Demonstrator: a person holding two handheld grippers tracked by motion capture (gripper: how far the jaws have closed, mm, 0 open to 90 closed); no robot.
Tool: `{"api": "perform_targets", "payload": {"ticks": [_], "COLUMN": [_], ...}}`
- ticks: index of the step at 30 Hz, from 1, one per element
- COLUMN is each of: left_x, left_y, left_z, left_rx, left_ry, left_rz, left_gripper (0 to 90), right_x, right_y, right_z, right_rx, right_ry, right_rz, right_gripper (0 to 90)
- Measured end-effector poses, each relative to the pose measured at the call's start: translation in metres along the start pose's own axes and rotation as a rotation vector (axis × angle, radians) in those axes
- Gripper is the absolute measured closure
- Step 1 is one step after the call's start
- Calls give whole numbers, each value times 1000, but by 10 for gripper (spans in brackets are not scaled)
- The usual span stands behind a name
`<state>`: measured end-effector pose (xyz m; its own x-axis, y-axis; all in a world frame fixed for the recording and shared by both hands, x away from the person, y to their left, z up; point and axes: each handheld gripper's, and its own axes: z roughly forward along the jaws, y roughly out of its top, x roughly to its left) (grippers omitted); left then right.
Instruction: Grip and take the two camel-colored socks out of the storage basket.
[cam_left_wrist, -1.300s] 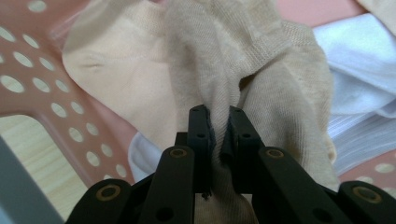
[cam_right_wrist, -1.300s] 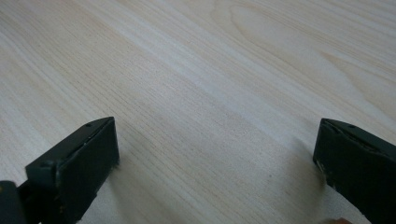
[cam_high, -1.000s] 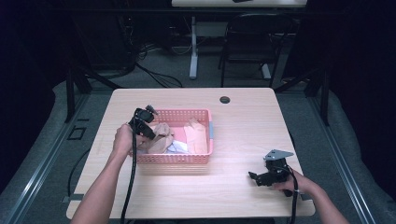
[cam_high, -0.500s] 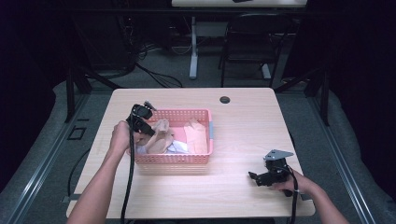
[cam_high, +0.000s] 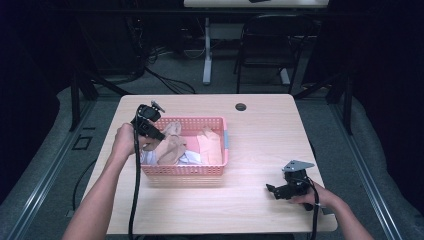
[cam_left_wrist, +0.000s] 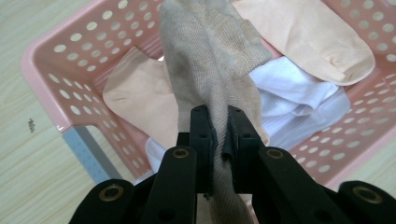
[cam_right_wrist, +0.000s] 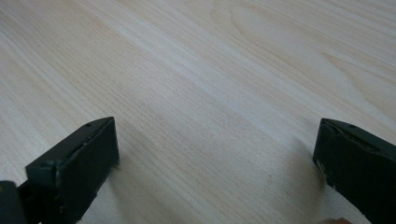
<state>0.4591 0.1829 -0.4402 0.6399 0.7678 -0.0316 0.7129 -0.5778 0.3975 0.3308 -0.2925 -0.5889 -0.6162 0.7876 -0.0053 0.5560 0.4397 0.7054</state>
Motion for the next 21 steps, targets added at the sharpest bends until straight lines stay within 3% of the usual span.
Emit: {"api": "perform_targets", "payload": {"ticks": [8, 21], "left_x": [-1, 12], "left_y": [1, -10], "left_z": [-23, -50], "left_rx": [-15, -41], "left_ry": [2, 29], "left_rz": [12, -16], "left_gripper": [823, 822], "right_x": [1, 1], "right_y": [0, 0], "right_z": [0, 0], "right_rx": [-9, -6], "right_ry": [0, 0], "right_rz": [6, 10], "right_gripper": [0, 0]}}
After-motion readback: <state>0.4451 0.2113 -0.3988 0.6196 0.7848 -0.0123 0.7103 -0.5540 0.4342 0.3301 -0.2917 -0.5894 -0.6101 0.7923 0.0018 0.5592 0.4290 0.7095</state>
